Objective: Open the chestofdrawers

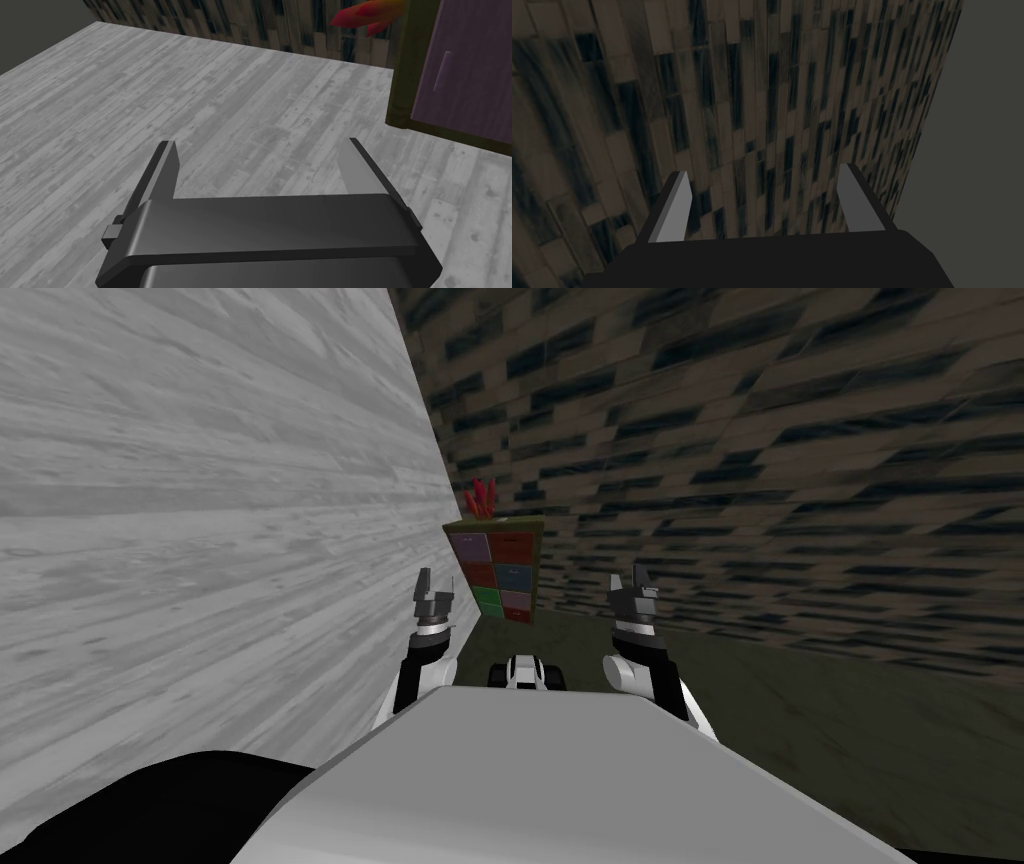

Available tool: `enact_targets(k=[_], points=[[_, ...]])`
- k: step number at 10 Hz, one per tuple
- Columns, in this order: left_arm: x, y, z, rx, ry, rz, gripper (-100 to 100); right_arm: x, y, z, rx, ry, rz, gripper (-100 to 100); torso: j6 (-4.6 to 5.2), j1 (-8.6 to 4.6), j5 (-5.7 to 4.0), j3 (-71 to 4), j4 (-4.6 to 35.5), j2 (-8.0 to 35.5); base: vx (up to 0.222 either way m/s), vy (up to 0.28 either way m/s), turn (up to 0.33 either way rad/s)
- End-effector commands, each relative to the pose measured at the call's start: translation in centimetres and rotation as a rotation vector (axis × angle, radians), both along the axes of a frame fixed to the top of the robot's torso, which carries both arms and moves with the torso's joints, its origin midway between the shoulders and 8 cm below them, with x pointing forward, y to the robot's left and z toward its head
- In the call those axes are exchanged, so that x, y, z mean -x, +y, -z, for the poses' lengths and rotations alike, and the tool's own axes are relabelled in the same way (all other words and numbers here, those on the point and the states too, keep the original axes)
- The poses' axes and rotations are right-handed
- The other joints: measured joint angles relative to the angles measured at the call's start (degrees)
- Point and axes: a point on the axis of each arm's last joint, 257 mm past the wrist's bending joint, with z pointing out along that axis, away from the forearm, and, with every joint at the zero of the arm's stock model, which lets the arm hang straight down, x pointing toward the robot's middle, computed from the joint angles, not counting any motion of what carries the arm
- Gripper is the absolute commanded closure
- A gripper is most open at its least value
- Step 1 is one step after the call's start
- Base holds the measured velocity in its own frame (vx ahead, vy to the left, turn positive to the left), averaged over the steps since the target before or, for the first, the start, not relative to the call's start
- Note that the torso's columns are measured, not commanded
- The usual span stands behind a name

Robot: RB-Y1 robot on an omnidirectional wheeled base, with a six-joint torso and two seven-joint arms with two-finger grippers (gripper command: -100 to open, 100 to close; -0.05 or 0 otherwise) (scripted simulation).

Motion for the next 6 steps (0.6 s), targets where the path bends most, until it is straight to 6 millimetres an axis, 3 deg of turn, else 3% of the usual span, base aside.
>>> enact_targets(k=[1,6], points=[[-0.9,-0.4,1.0,-0.016,0.057,0.013,-100,0.0,0.0,0.0,0.0,0.0,0.0,0,-0.01,0.01,0.0,0.0,0.0,0.1,0.104,-0.056,-0.033],[-2.1,-0.5,2.4,-0.013,0.143,0.02,-100,0.0,0.0,0.0,0.0,0.0,0.0,0,-0.01,0.09,0.02,0.1,0.1,0.2,0.098,-0.044,-0.036]])
